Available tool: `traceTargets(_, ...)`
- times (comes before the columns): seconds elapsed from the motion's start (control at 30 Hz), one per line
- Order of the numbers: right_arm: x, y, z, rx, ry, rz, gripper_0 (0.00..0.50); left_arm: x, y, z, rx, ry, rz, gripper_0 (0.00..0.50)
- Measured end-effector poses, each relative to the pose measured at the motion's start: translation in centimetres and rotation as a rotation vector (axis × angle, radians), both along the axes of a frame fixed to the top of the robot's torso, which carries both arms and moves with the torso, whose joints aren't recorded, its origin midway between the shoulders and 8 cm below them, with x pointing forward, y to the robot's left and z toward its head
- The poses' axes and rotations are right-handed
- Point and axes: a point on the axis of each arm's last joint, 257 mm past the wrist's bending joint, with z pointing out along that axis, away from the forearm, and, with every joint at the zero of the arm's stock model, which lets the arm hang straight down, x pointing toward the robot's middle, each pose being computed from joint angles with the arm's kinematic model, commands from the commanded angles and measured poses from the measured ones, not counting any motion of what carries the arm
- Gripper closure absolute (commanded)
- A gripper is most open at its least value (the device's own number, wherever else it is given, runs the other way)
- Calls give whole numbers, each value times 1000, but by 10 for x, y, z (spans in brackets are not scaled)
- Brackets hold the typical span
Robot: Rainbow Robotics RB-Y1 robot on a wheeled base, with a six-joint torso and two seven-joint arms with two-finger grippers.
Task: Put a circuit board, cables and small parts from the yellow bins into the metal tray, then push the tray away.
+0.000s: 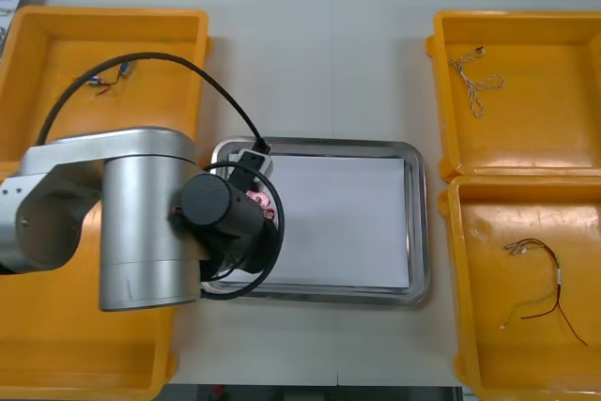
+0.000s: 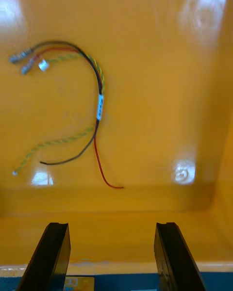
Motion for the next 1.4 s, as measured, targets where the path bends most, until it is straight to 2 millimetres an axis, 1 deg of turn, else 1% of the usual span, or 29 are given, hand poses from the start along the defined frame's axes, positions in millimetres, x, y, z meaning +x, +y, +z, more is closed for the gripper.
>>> traceTargets(0.1,19,4,14,1,-44,13,0,3,-5,-12,13,11,1,500)
traceTargets(0.2,34,2,22,9,-73,7,0,6,-9,-24,20,18,4,500)
traceTargets(0.33,50,-6,27,27,-90,-23,0,8,-12,-39,34,21,2,500)
traceTargets(0.47,63,-13,29,46,-98,-50,0,6,-11,-52,59,25,-3,500)
traceTargets(0.6,77,-13,24,49,-111,-53,0,3,-10,-61,79,19,-18,500)
traceTargets(0.7,83,-12,13,37,-101,-50,0,0,-10,-64,75,24,-13,500)
traceTargets(0.9,81,-8,-14,36,-53,-42,0,0,-14,-63,-2,38,102,500)
traceTargets(1.0,80,-8,-24,37,-38,-49,0,0,-14,-63,-26,43,145,499)
traceTargets(1.03,79,-8,-26,38,-37,-52,0,0,-15,-63,-26,43,146,463)
traceTargets(1.07,79,-7,-27,38,-37,-55,0,0,-15,-63,-26,43,146,291)
traceTargets(1.1,80,-7,-29,36,-40,-60,0,0,-15,-63,-26,43,146,37)
traceTargets(1.13,80,-8,-30,34,-42,-65,0,0,-15,-63,-26,43,146,0)
traceTargets(1.3,81,-3,-39,36,-47,-77,0,0,-15,-63,-26,43,146,0)
traceTargets(1.4,85,-1,-41,36,-63,-81,0,0,-15,-63,-26,43,145,0)
